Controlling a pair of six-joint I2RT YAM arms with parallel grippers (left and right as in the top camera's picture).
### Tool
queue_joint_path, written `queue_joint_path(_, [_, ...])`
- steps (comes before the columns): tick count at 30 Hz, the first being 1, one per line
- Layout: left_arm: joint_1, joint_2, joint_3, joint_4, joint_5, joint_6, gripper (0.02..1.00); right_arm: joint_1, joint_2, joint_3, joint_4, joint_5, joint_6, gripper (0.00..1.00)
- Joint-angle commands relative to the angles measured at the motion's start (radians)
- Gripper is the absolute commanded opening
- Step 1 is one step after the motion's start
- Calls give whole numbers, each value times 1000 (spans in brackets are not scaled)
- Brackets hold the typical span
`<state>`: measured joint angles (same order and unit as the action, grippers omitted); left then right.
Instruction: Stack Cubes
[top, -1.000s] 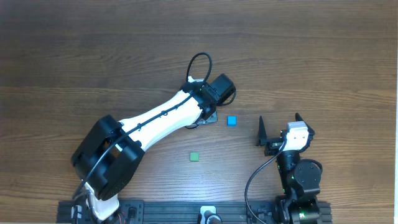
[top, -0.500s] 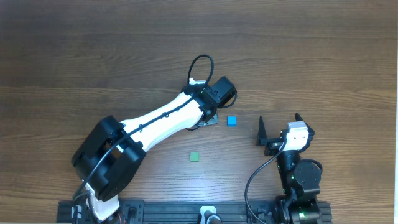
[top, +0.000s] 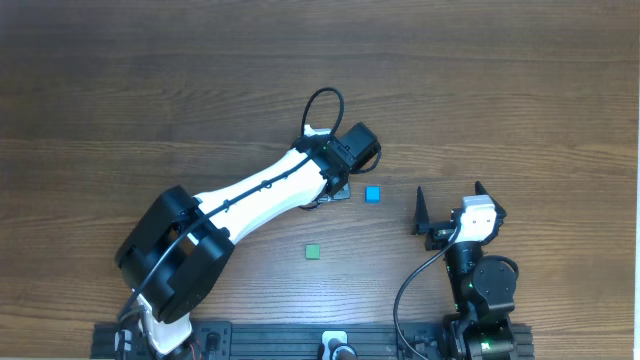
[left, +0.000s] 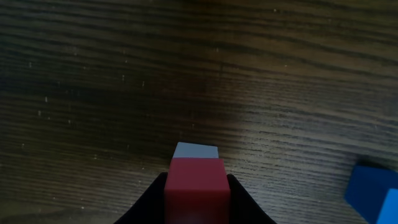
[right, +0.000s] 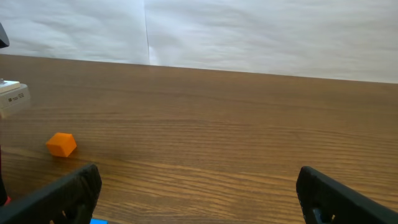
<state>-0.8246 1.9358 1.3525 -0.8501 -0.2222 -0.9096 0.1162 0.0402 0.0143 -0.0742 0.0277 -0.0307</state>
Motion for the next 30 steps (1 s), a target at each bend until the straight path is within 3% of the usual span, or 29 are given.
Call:
queue_joint_path(1, [-6,7,-14,-3,-23,-14,42,3,-8,-9,2,-5,-1,991])
queue_joint_path(27, [-20,-47,-74,49,-52,-11,40,3,-8,-9,3,-4,-1,991])
queue_joint_path(30, [-20,-47,-76,50,-53,-11,115,2,-8,-9,2,-5,-1,991])
